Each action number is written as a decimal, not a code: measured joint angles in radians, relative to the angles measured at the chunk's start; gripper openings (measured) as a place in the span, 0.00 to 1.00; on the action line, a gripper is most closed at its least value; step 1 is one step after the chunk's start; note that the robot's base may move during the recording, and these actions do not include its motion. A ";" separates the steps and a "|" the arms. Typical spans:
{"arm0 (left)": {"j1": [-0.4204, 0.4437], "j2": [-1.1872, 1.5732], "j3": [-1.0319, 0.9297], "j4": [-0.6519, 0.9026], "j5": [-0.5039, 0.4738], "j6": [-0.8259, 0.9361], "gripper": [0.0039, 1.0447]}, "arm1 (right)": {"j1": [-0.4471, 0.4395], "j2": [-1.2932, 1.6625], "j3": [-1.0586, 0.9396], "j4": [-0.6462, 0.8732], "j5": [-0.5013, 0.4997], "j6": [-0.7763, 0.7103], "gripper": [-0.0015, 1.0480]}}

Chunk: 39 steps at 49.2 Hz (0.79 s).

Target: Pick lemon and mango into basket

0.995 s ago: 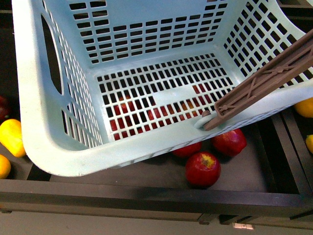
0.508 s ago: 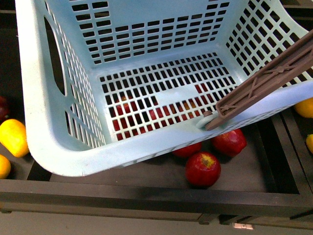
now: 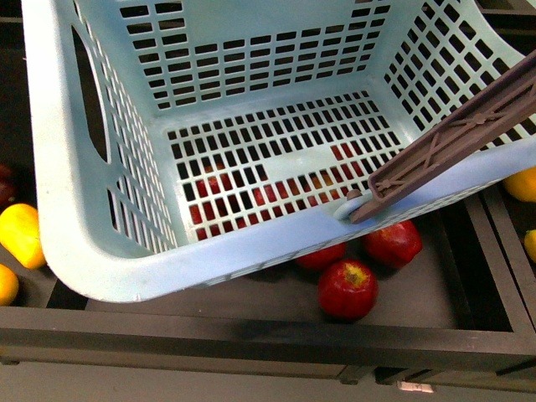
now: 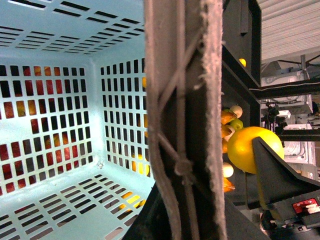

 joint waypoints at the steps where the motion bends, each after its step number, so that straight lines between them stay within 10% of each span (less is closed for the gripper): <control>1: 0.000 0.000 0.000 0.000 0.000 0.000 0.05 | 0.017 0.001 0.000 0.003 0.004 0.000 0.76; 17: 0.000 0.000 0.000 0.000 0.000 0.000 0.05 | 0.254 0.047 -0.010 0.011 0.066 -0.029 0.79; 22: 0.000 0.000 0.000 0.000 0.000 0.000 0.05 | 0.254 0.047 -0.035 0.023 0.083 -0.031 0.93; 39: 0.000 0.003 0.000 0.000 -0.004 0.005 0.05 | 0.106 -0.142 -0.098 0.034 0.169 -0.022 0.92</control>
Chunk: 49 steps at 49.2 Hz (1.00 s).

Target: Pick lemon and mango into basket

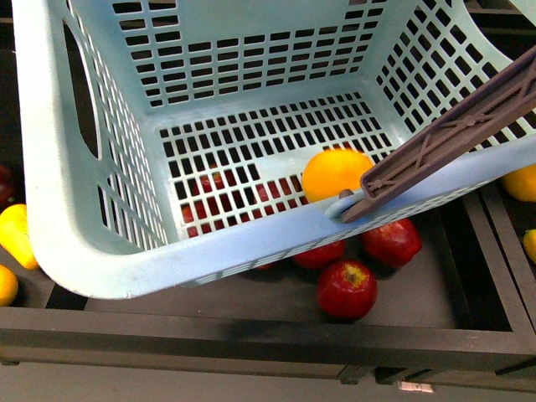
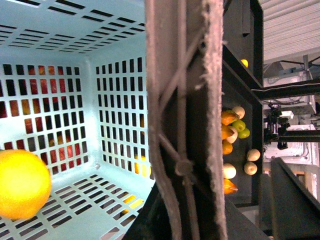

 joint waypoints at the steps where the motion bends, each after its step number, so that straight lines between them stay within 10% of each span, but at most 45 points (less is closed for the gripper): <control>1: 0.000 0.000 0.000 0.000 0.000 0.000 0.05 | -0.005 -0.005 -0.002 0.006 -0.004 -0.005 0.91; 8: 0.000 0.000 0.000 0.000 0.008 -0.005 0.05 | -0.044 -0.055 -0.214 0.386 -0.112 -0.299 0.64; 26: 0.000 0.000 0.000 0.000 0.004 -0.004 0.05 | -0.060 -0.262 -0.481 0.449 -0.111 -0.413 0.03; 41: 0.000 0.000 0.000 0.000 0.007 -0.005 0.05 | -0.060 -0.447 -0.607 0.392 -0.112 -0.421 0.03; 49: 0.001 0.000 0.000 0.000 0.004 -0.003 0.05 | -0.060 -0.466 -0.616 0.388 -0.111 -0.421 0.31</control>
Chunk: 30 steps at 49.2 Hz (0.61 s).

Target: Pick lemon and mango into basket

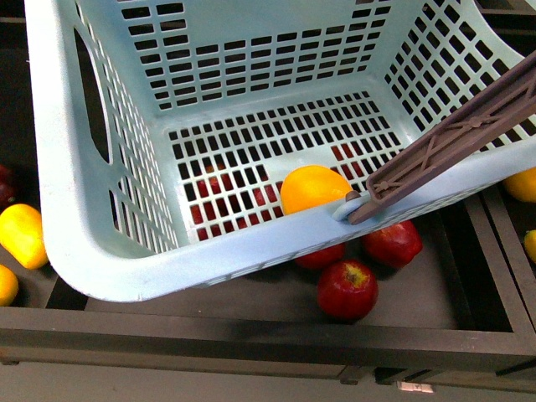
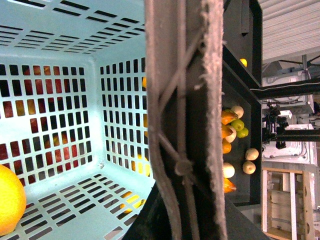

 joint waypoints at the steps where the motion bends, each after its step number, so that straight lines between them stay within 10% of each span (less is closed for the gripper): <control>1: 0.000 0.000 0.000 0.000 0.000 0.000 0.05 | 0.000 0.000 0.000 0.000 0.000 0.000 0.34; 17: -0.006 0.000 0.000 0.000 0.001 -0.001 0.05 | -0.001 -0.001 -0.001 0.000 0.004 0.000 0.91; 30: -0.011 0.001 0.002 0.000 0.014 -0.013 0.05 | -0.001 -0.001 -0.001 -0.001 0.003 0.000 0.92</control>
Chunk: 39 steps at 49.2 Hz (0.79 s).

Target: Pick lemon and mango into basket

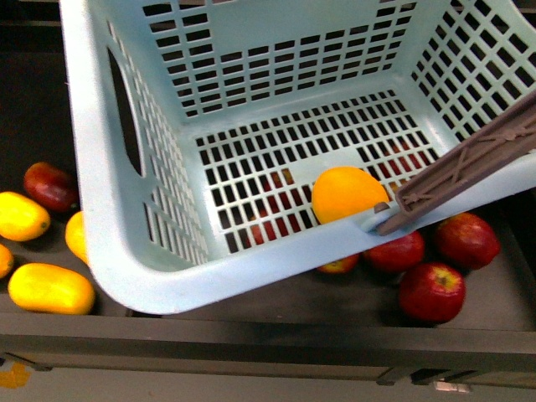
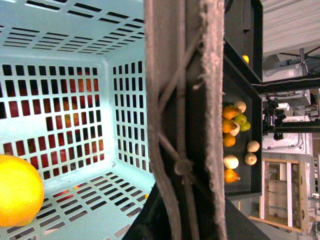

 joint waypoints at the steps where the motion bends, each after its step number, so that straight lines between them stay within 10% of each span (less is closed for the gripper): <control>1: 0.002 0.000 0.000 0.000 -0.002 0.000 0.05 | 0.000 -0.002 0.000 0.000 0.000 0.000 0.92; 39: 0.010 0.002 0.001 -0.001 -0.015 0.011 0.05 | 0.000 -0.004 -0.003 0.000 -0.002 0.000 0.92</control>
